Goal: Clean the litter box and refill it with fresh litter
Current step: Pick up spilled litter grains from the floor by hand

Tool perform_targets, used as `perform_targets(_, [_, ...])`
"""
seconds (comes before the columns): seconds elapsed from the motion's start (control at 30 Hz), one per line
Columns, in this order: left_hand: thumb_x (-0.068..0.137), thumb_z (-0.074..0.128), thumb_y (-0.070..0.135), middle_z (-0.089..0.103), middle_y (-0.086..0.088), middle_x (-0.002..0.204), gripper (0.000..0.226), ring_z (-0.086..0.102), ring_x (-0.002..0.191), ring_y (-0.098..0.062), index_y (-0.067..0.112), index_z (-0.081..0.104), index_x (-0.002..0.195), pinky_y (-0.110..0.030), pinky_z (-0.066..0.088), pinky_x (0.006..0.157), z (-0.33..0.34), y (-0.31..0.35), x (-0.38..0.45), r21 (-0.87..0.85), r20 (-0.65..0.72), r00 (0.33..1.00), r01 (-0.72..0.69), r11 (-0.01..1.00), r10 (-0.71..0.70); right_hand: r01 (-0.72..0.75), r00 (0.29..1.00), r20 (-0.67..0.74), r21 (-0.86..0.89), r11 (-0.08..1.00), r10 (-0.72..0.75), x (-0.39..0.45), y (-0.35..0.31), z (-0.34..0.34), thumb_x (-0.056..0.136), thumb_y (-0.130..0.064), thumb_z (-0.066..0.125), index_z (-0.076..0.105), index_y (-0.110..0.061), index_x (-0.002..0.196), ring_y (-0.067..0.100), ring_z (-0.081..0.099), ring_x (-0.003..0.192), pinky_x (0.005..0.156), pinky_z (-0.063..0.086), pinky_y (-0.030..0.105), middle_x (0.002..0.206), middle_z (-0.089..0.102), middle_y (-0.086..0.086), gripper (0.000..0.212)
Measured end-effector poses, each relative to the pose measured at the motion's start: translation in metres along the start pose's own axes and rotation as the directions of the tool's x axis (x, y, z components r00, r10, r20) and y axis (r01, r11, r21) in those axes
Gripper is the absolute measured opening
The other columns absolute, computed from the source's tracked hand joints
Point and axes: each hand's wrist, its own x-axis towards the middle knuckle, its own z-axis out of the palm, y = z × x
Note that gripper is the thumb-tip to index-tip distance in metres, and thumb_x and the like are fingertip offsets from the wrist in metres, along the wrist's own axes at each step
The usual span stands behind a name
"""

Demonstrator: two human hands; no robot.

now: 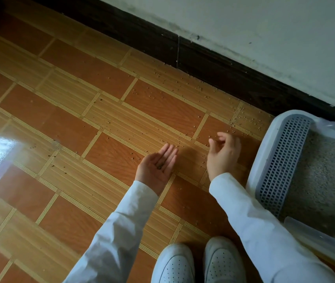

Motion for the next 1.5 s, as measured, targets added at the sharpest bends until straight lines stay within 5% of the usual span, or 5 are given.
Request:
perform_targets(0.37, [0.094,0.033,0.012,0.061,-0.020,0.123,0.040,0.059,0.115,-0.034,-0.009,0.054,0.121,-0.041,0.047,0.096,-0.006,-0.003,0.002,0.033,0.004,1.000,0.023,0.999,-0.024,-0.058,0.998,-0.006,-0.124,0.991,0.057,0.005,0.008,0.002,0.085,-0.008,0.064,0.061,-0.015,0.084,0.019,0.048,0.097,0.082,0.051,0.042,0.101,0.060,0.005,0.008])
perform_targets(0.7, [0.092,0.034,0.015,0.060,-0.018,0.123,0.041,0.059,0.107,-0.025,-0.004,0.057,0.120,-0.033,0.040,0.103,-0.001,-0.006,0.011,0.106,-0.053,0.998,0.021,0.994,-0.015,0.478,0.842,0.208,0.143,0.867,-0.498,-0.073,-0.030,0.004,0.090,-0.015,0.062,0.067,-0.011,0.089,0.015,0.051,0.093,0.082,0.040,0.023,0.095,0.059,0.002,0.006])
perform_targets(0.97, [0.094,0.032,0.012,0.061,-0.020,0.123,0.041,0.058,0.116,-0.031,-0.008,0.054,0.121,-0.039,0.048,0.096,-0.003,0.004,0.001,0.021,0.002,1.000,0.015,1.000,-0.015,0.063,0.998,0.017,-0.071,0.995,-0.062,0.000,0.000,0.007,0.088,-0.022,0.064,0.060,-0.014,0.103,0.015,0.049,0.097,0.080,0.054,0.036,0.103,0.056,0.003,0.017])
perform_targets(1.3, [0.095,0.032,0.013,0.062,-0.020,0.121,0.040,0.060,0.113,-0.031,-0.009,0.056,0.118,-0.039,0.049,0.093,-0.005,0.004,-0.001,-0.038,0.040,0.998,0.051,0.998,-0.049,0.024,0.999,0.041,-0.129,0.991,-0.019,0.006,-0.009,0.011,0.090,-0.011,0.059,0.060,-0.013,0.091,0.014,0.045,0.093,0.085,0.050,0.034,0.103,0.059,0.006,0.002])
perform_targets(1.5, [0.093,0.033,0.013,0.069,-0.017,0.107,0.038,0.068,0.096,-0.025,-0.005,0.061,0.112,-0.032,0.054,0.086,-0.004,0.001,0.006,-0.044,0.008,0.999,0.047,0.998,-0.046,0.456,0.869,0.132,0.160,0.876,-0.476,-0.048,-0.043,0.002,0.094,-0.017,0.056,0.062,-0.010,0.092,0.016,0.051,0.088,0.074,0.048,0.032,0.096,0.055,0.002,0.009])
